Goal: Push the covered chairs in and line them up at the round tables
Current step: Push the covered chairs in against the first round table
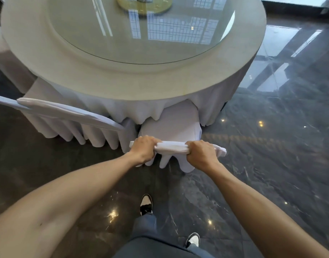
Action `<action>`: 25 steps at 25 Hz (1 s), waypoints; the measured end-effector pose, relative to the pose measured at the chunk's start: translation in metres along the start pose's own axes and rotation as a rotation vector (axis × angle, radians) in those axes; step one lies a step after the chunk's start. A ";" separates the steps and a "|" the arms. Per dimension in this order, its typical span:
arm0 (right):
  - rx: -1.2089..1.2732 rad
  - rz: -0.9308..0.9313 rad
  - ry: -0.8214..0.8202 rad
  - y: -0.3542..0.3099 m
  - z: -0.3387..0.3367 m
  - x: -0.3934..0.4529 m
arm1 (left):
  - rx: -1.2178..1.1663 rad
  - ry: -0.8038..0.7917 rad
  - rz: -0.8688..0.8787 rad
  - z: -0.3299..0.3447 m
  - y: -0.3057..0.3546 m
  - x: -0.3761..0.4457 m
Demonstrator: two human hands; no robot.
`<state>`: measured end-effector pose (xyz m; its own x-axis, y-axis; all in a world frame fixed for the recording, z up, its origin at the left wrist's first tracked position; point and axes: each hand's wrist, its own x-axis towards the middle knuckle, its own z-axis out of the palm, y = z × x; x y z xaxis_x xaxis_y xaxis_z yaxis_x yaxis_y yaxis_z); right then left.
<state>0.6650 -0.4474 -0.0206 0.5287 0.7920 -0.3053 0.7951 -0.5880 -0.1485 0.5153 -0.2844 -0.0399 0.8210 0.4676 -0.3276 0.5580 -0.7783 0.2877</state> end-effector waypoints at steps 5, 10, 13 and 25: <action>0.021 0.051 0.009 -0.042 -0.014 0.058 | -0.021 -0.019 -0.021 -0.037 -0.051 0.045; 0.055 0.091 -0.030 -0.066 -0.012 0.093 | -0.027 -0.042 -0.033 -0.051 -0.082 0.070; 0.056 0.099 -0.063 -0.060 -0.016 0.102 | -0.026 -0.060 0.020 -0.061 -0.078 0.077; 0.435 0.023 -0.528 -0.015 -0.053 0.112 | -0.263 -0.626 0.154 -0.088 -0.065 0.118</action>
<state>0.7277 -0.3407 -0.0032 0.2399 0.6574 -0.7143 0.5352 -0.7035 -0.4677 0.5863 -0.1423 -0.0180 0.7135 -0.0309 -0.7000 0.5164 -0.6520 0.5551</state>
